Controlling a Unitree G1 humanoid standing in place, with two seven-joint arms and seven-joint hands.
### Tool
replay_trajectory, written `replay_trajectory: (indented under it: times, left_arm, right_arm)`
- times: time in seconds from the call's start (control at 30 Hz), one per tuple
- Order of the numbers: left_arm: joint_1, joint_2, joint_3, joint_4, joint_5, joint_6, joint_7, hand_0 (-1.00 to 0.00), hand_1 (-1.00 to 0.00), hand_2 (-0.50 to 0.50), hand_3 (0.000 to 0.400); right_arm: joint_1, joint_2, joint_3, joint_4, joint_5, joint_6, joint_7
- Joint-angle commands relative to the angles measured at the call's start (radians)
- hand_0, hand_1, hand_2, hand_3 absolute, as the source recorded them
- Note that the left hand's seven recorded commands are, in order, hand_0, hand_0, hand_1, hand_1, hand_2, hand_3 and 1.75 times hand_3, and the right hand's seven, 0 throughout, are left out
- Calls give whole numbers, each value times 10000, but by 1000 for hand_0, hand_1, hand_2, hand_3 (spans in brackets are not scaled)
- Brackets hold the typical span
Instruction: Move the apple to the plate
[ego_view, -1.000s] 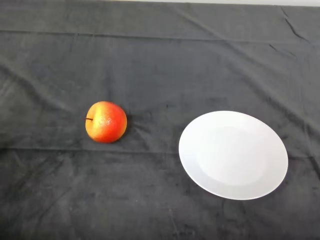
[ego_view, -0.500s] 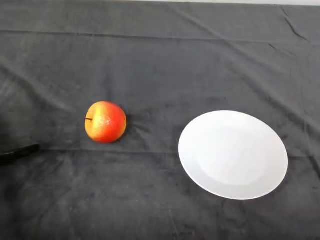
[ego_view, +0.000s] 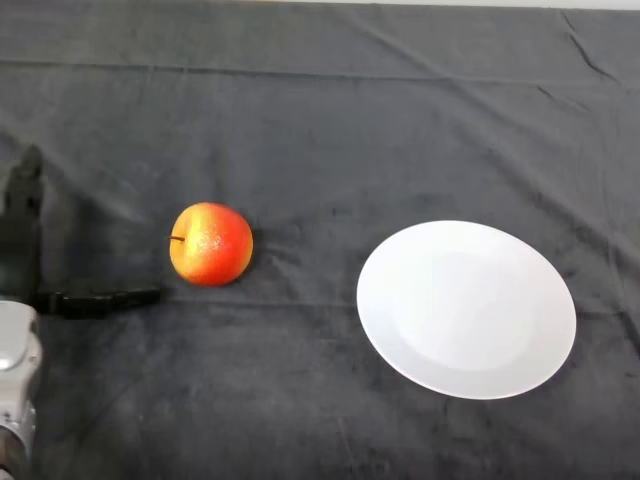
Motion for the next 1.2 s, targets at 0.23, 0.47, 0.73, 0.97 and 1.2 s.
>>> replay_trajectory:
  times: [0.23, 0.47, 0.73, 0.97, 1.2]
  left_arm:
    - [-653, -413, -743, -390, 733, -15, -138, 0, 0, 0, 0]
    - [-943, -740, -1294, -318, 1138, 186, -337, 0, 0, 0, 0]
    - [-1221, -848, -1728, -226, 1452, 401, -582, 0, 0, 0, 0]
    - [-1312, -898, -2038, -137, 1693, 553, -679, -612, -337, -137, 245]
    - [-1305, -875, -2305, -34, 1917, 709, -743, -1000, -765, -118, 400]
  right_arm:
    - [832, 475, 233, 236, -198, 160, 126]
    - [835, 475, 231, 229, -198, 165, 128]
    - [836, 475, 230, 227, -198, 168, 129]
    - [834, 475, 230, 229, -199, 168, 129]
    - [833, 475, 229, 232, -201, 168, 129]
